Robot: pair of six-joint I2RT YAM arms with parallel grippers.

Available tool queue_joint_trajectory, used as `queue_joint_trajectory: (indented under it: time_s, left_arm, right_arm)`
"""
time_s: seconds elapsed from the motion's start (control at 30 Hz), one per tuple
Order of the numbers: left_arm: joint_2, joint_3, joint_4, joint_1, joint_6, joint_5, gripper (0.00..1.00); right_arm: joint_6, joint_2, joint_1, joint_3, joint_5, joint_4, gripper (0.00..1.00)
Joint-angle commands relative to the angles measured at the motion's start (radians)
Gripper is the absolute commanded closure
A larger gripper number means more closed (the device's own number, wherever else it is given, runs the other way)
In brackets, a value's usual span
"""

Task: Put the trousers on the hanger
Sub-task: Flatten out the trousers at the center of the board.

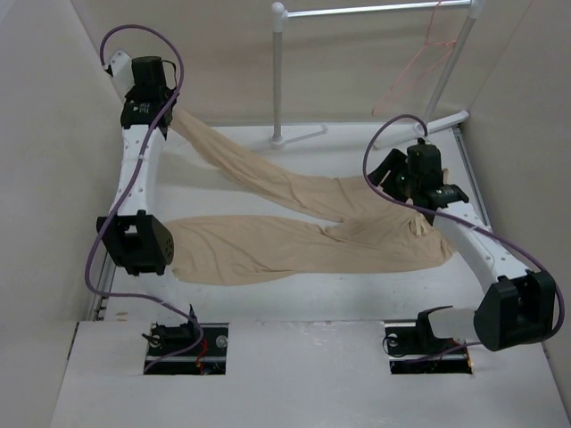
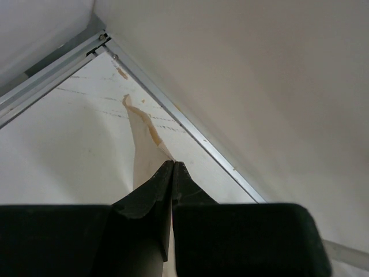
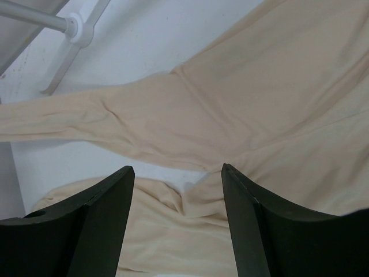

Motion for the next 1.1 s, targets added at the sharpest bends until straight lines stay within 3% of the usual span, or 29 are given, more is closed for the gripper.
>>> queue_joint_trajectory:
  time_s: [0.0,0.23,0.6,0.7,0.9,1.07]
  left_arm:
    - [-0.14,-0.055,0.031,-0.002,0.002,-0.05,1.0]
    - [-0.344,-0.198,-0.015,-0.097,0.049,-0.138,1.0]
    - [-0.163,-0.319,0.033,0.055,-0.028,-0.143,1.0]
    - [-0.098,-0.246,0.013,0.067,-0.064,-0.063,1.0]
    - [-0.01,0.04,-0.078,0.018,-0.053,-0.035,1.0]
    - [-0.086,-0.016,-0.078,0.026,-0.046,-0.013,1.0]
  right_arm:
    - [0.019,-0.05,0.015,-0.026,-0.017,0.078,0.32]
    - [0.045,-0.081,0.012,-0.081,-0.024,0.125,0.32]
    - [0.06,-0.018,-0.078,-0.066,-0.013,0.121,0.32]
    - [0.062,0.007,-0.094,-0.057,-0.022,0.119,0.32]
    - [0.065,0.014,-0.089,-0.025,-0.024,0.124,0.32]
    - [0.071,0.001,-0.086,-0.034,-0.027,0.128,0.31]
